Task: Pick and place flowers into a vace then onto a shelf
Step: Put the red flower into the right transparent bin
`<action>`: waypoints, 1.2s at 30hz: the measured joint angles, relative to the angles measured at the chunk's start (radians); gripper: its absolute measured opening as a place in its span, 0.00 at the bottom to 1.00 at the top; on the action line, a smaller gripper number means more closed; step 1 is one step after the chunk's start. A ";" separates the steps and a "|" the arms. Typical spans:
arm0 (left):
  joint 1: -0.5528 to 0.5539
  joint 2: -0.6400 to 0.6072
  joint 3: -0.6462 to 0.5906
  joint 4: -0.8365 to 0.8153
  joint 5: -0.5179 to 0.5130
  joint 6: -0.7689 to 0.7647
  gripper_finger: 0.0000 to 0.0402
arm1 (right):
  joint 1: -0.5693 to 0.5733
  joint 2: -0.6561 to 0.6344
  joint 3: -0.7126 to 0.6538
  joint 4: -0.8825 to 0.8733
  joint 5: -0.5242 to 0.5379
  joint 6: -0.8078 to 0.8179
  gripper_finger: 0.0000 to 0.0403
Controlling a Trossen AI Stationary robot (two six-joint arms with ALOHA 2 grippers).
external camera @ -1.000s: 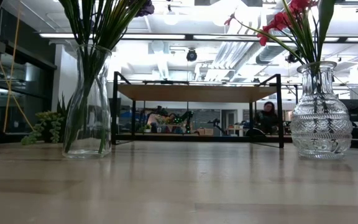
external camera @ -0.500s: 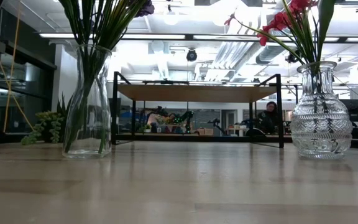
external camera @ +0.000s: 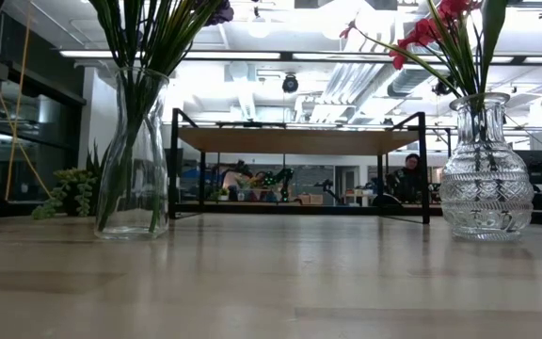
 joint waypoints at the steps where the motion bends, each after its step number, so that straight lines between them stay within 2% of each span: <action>1: -0.001 0.000 0.000 0.000 0.005 0.000 0.05 | 0.000 -0.005 0.000 -0.001 0.011 -0.003 0.28; 10: 0.000 0.000 0.000 -0.004 0.001 0.000 0.05 | 0.000 -0.014 0.000 -0.030 0.002 -0.027 0.03; 19: -0.001 -0.010 0.000 -0.023 0.000 -0.004 0.05 | 0.000 -0.014 0.000 -0.068 0.020 -0.031 0.02; 26: -0.001 -0.086 0.000 -0.095 -0.103 -0.049 0.14 | 0.000 -0.026 0.000 -0.101 0.057 -0.031 0.01; 32: -0.017 -0.154 0.001 -0.131 -0.111 -0.054 0.06 | 0.000 -0.076 0.013 -0.213 0.056 -0.001 0.00; 36: -0.035 -0.179 0.002 -0.174 -0.119 -0.066 0.06 | 0.001 -0.088 0.116 -0.365 0.056 0.013 0.00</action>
